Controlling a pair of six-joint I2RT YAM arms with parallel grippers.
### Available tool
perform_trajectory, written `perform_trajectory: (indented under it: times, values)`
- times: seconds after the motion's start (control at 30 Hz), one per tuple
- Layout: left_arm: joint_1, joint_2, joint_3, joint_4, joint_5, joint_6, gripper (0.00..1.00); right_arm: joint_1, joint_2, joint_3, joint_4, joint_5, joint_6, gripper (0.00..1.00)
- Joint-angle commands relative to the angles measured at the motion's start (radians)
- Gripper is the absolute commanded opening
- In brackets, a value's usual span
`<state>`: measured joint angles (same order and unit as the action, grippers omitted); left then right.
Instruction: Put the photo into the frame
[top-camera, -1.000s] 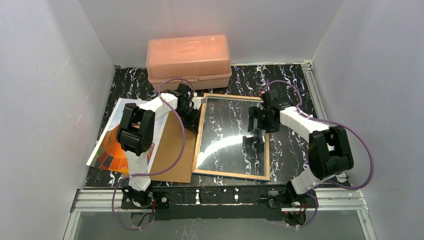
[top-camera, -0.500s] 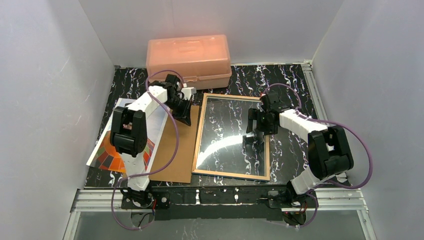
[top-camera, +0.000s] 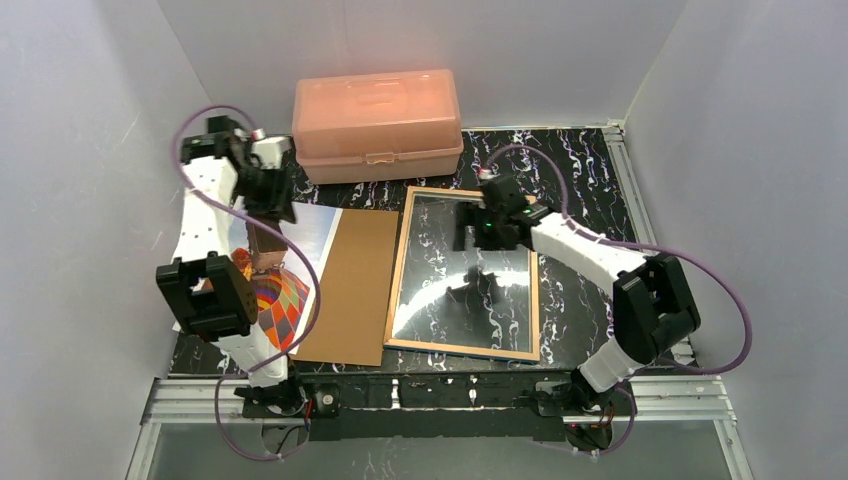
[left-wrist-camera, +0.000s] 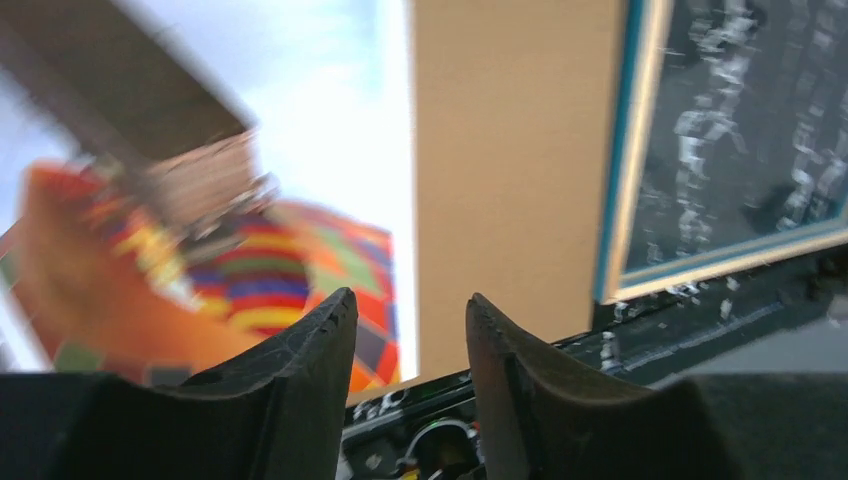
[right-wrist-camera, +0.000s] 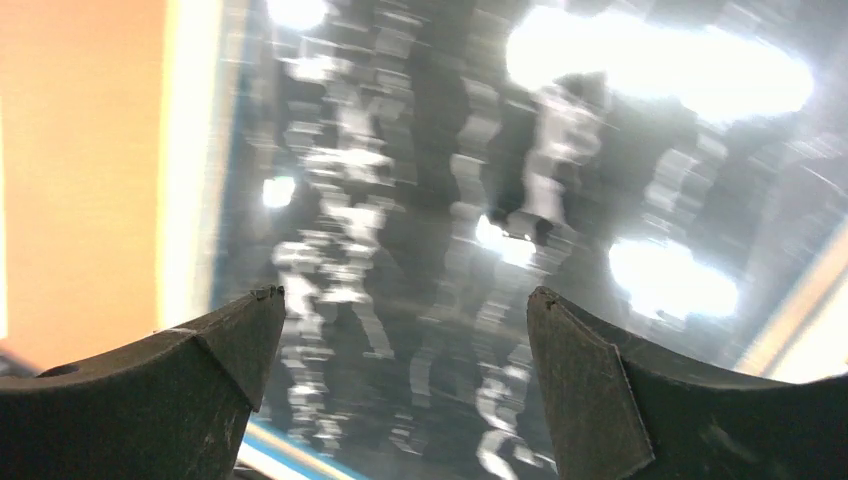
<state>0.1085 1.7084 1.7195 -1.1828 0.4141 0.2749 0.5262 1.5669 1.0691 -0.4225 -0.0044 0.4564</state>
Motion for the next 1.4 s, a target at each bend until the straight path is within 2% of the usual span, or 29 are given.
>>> perform_trajectory:
  times: [0.0, 0.17, 0.33, 0.6, 0.73, 0.9, 1.07, 1.37]
  values:
    - [0.182, -0.036, 0.036, -0.159, -0.154, 0.157, 0.46, 0.21, 0.049, 0.183, 0.062, 0.087, 0.126, 0.99]
    - [0.299, -0.075, -0.083, -0.033, -0.369, 0.231, 0.51, 0.375, 0.238, 0.371, 0.104, 0.124, 0.205, 0.99]
    - [0.324, -0.131, -0.271, 0.225, -0.578, 0.298, 0.68, 0.46, 0.436, 0.557, 0.09, 0.118, 0.21, 0.99]
    - [0.336, -0.059, -0.353, 0.518, -0.777, 0.369, 0.69, 0.499, 0.581, 0.665, 0.104, 0.074, 0.231, 0.99]
    - [0.336, 0.005, -0.388, 0.677, -0.856, 0.401, 0.65, 0.509, 0.58, 0.659, 0.107, 0.077, 0.236, 0.99]
    - [0.336, 0.117, -0.384, 0.779, -0.884, 0.386, 0.48, 0.515, 0.54, 0.601, 0.14, 0.082, 0.247, 0.99]
    - [0.336, 0.197, -0.401, 0.887, -0.906, 0.385, 0.39, 0.521, 0.487, 0.541, 0.163, 0.097, 0.246, 0.99]
    - [0.335, 0.256, -0.43, 0.887, -0.842, 0.335, 0.28, 0.522, 0.461, 0.493, 0.188, 0.104, 0.257, 0.98]
